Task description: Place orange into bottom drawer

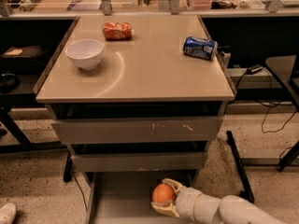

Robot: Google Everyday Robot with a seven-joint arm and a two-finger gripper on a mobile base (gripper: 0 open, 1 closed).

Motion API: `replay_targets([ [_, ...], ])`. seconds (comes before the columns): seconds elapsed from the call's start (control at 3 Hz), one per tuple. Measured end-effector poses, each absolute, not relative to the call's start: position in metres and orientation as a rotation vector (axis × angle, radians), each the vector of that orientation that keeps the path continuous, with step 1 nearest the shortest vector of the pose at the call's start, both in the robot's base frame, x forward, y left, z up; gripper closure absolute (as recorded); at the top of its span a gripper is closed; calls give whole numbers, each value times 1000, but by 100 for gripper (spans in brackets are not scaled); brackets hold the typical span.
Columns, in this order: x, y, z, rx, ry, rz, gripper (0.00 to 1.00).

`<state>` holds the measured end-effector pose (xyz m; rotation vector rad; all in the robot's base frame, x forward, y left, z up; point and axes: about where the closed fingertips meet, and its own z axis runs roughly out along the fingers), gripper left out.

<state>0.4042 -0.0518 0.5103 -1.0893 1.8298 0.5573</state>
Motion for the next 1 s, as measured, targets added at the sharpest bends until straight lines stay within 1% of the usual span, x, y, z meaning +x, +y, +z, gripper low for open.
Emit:
replay_targets([
  [0.67, 440, -17, 418, -1110, 1765, 547, 100],
  [1.0, 485, -25, 354, -1131, 1783, 487, 100],
])
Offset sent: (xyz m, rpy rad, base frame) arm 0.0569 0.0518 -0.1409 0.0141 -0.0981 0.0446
